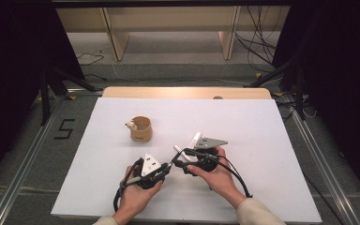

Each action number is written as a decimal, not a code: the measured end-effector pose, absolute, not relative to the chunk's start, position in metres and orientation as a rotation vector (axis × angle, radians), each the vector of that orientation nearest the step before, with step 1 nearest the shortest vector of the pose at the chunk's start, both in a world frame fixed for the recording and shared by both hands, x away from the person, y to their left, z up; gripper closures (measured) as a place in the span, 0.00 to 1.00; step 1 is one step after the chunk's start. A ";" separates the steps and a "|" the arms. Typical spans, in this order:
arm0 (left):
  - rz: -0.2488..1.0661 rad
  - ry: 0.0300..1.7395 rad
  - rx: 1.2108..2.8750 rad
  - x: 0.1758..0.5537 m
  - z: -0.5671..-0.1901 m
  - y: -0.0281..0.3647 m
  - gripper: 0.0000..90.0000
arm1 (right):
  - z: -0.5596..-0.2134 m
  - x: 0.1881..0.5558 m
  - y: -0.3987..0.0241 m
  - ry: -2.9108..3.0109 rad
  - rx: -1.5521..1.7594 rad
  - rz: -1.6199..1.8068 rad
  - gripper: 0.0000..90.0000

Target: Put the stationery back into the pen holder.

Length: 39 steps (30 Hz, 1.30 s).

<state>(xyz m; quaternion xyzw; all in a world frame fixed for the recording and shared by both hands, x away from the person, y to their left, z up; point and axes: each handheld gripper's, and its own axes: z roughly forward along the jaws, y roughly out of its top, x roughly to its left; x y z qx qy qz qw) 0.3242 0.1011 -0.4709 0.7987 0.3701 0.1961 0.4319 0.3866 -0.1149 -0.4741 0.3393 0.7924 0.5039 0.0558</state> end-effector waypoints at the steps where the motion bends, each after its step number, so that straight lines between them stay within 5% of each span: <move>1: 0.489 0.922 1.990 0.324 -0.471 0.101 0.89 | -0.474 0.387 -0.114 2.405 1.028 1.536 0.39; 25: 0.492 0.904 1.953 0.323 -0.469 0.100 0.89 | -0.474 0.389 -0.109 2.381 1.094 1.650 0.45; 36: 0.510 0.891 1.936 0.321 -0.467 0.100 0.89 | -0.470 0.390 -0.112 2.338 1.130 1.748 0.68; 39: 0.509 0.882 1.921 0.321 -0.466 0.100 0.89 | -0.466 0.387 -0.114 2.314 1.124 1.840 0.82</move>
